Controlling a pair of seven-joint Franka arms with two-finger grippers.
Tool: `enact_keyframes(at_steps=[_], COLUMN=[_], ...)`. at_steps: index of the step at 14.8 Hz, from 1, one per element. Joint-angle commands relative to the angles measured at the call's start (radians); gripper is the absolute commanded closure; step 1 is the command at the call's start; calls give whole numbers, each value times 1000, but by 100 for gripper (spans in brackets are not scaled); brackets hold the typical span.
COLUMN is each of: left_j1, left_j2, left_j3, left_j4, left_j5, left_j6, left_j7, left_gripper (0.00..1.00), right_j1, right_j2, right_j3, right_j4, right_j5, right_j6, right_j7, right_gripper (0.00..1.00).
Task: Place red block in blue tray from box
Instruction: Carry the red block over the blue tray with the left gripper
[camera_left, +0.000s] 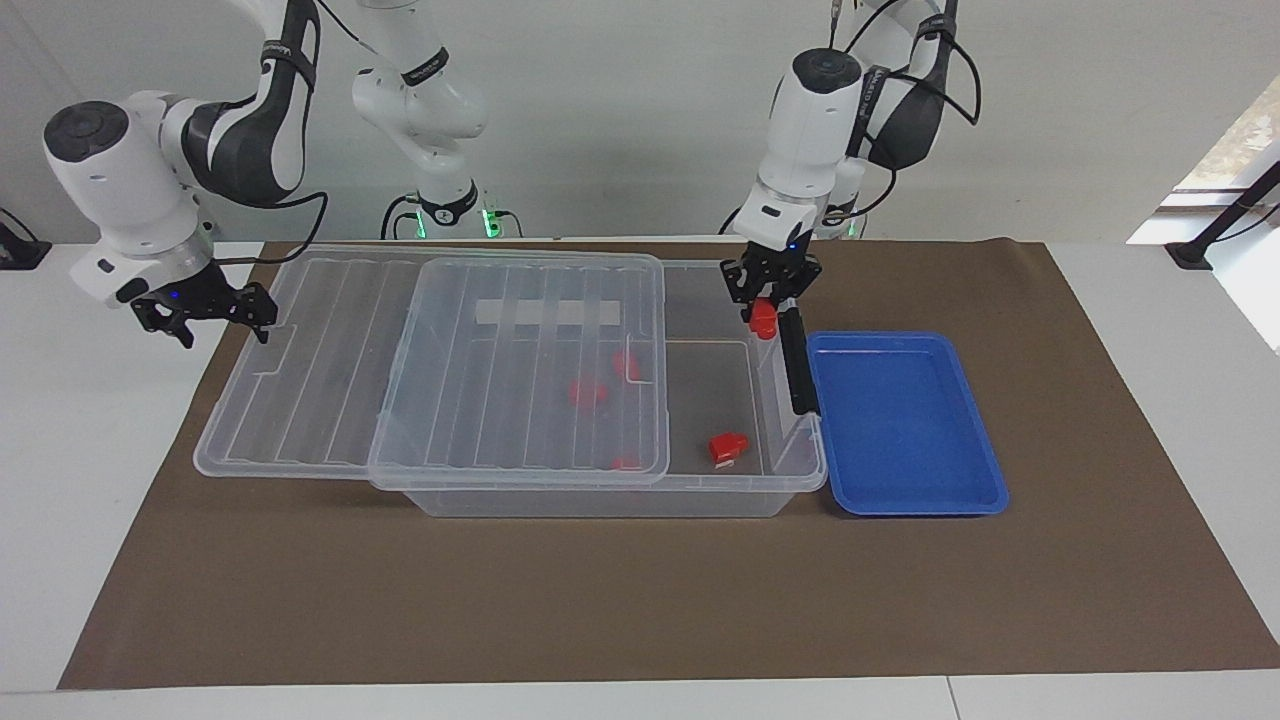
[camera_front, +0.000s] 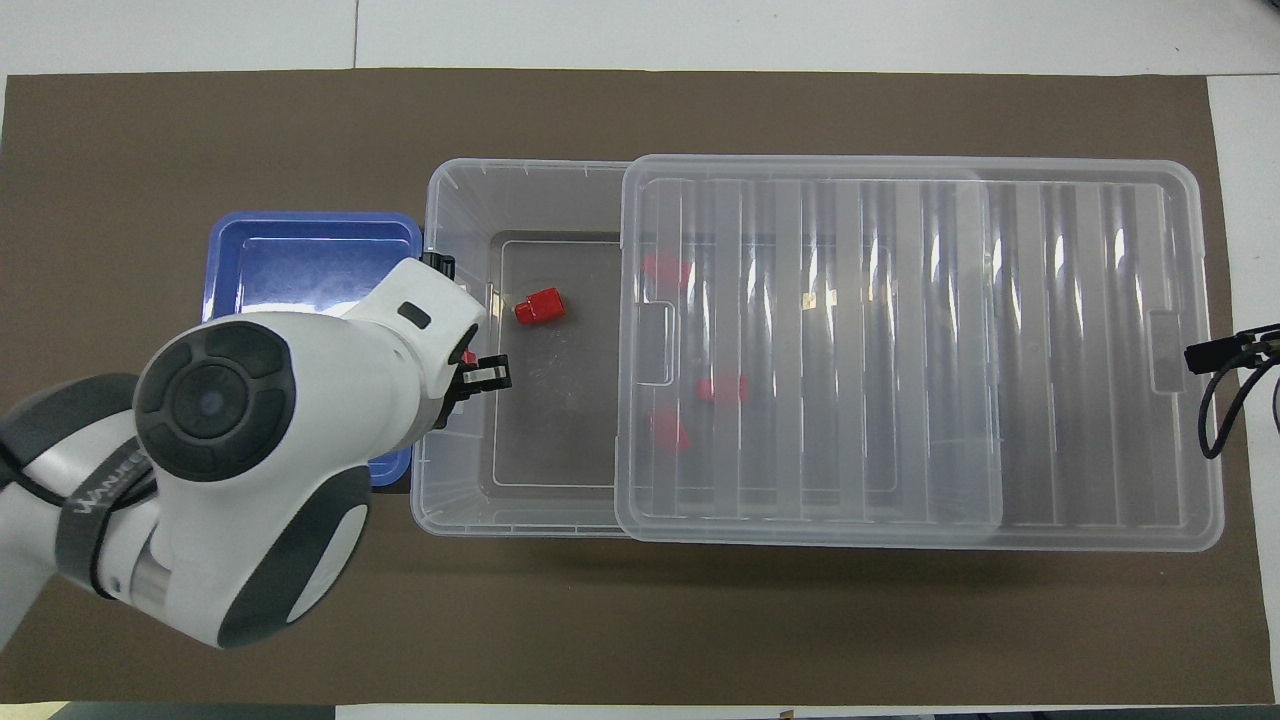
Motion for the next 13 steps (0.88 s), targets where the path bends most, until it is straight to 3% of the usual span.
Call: enact_keyframes(at_steps=[1,7,9,13], left_j1=[94,320,369,371], left_j2=[-18,21,77,152], left_j3=[-3,-3,-3,-3], left_j4=[-13,-56,-85,-174], left_j5=[-3,-3,-3,-3], left_j6=[-25,9,73,239], left_j7=[102,453,478,478], left_gripper=[100,100,100,100], right_j1=[47,210,282,356], right_j2=[17,14,5,-14], right_j3=[12,22,22,32], right_j4=[94,323,335,314], right_j5=[-3,142,171,175], right_j6=[-96,-388,-412,-420], right_j7=[55,270,384,509], right_gripper=[0,0,0,0])
